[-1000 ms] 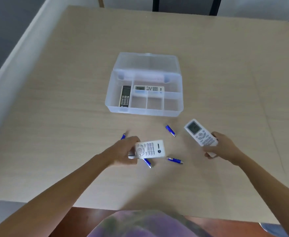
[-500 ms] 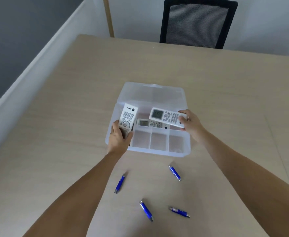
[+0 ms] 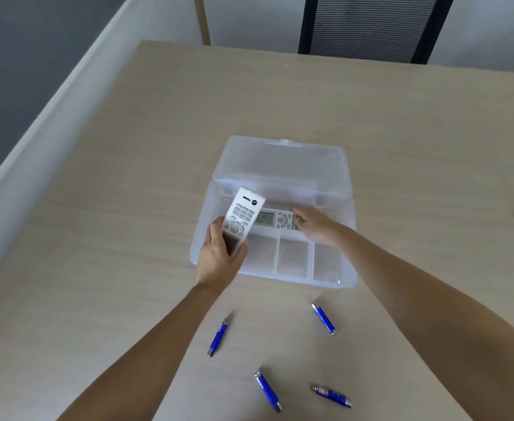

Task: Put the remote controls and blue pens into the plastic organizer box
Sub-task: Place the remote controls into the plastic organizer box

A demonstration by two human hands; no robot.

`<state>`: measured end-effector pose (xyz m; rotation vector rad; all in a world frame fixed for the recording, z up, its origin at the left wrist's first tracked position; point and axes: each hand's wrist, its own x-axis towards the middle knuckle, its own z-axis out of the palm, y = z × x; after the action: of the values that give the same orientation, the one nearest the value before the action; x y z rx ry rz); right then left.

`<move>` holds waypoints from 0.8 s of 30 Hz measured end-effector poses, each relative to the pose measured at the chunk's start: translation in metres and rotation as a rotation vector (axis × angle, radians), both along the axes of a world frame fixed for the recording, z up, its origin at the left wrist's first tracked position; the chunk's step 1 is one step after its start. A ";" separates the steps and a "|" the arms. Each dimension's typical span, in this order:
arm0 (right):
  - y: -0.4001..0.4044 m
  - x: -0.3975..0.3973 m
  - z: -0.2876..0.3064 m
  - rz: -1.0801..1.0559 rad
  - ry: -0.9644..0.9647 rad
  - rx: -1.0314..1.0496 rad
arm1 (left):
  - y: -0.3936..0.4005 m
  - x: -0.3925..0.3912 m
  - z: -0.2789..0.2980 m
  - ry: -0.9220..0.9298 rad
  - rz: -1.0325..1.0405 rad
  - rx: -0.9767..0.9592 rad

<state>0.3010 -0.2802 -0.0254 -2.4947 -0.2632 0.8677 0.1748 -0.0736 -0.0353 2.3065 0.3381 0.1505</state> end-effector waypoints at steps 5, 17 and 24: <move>-0.033 -0.016 0.009 -0.371 -0.521 0.123 | 0.000 0.041 0.014 0.064 -0.192 0.100; -0.064 -0.071 -0.012 -0.566 -0.283 0.271 | -0.039 0.134 0.013 0.342 -0.746 0.473; -0.065 -0.072 -0.017 -0.604 -0.281 0.257 | -0.025 0.128 0.002 0.296 -0.733 0.655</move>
<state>0.2287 -0.3447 -0.0428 -2.2453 0.2670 0.2217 0.3023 -0.0984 -0.0330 2.9358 -0.5011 -0.5234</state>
